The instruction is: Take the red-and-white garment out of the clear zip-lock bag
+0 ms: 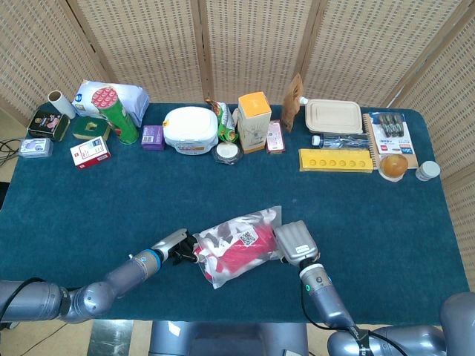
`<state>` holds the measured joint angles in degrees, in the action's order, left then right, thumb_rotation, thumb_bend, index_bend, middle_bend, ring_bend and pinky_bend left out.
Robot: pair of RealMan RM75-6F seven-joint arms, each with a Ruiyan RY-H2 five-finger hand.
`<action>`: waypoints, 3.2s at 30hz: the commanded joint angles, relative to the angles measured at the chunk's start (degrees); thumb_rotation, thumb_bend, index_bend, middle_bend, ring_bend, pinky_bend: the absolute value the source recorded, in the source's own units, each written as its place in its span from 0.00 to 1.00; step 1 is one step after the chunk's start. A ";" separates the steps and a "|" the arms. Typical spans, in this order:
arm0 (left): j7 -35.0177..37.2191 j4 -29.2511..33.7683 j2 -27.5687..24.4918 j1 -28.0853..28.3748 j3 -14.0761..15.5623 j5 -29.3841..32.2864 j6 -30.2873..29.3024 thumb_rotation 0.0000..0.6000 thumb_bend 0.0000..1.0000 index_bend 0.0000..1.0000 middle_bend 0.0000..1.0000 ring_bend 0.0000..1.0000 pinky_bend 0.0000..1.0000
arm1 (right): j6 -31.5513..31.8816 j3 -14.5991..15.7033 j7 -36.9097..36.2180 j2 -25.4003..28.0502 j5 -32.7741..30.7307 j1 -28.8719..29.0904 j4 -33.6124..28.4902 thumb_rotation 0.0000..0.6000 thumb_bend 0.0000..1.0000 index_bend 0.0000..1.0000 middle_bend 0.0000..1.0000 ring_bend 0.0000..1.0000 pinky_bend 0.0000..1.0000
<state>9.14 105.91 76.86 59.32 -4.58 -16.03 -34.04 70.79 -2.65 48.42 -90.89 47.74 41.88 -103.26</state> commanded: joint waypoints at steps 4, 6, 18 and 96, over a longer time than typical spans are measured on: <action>-0.28 0.31 -0.65 -0.30 -0.38 -0.93 -1.94 1.00 0.43 0.79 0.93 0.91 0.81 | 0.70 0.13 -1.10 1.39 2.10 -0.94 -0.91 1.00 0.42 0.73 0.91 1.00 1.00; -0.18 0.41 -0.93 -0.42 -0.55 -0.92 -2.20 1.00 0.43 0.79 0.93 0.91 0.81 | 1.06 0.02 -1.21 1.98 2.51 -1.21 -1.30 1.00 0.42 0.74 0.92 1.00 1.00; 0.50 1.12 -2.59 -1.41 -1.80 -1.73 -2.73 1.00 0.43 0.79 0.93 0.91 0.81 | 0.01 -0.83 -1.02 5.32 0.71 -1.70 -2.84 1.00 0.42 0.78 0.95 1.00 1.00; 14.29 5.52 -23.65 -19.34 -13.00 -23.93 -2.08 1.00 0.36 0.43 0.63 0.51 0.63 | -0.25 -3.97 -12.63 18.48 8.98 -7.85 -4.46 1.00 0.42 0.72 0.89 1.00 0.96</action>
<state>23.99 111.24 53.03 40.18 -17.74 -39.14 -35.51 70.57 -6.69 35.35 -72.43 56.57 33.93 -107.66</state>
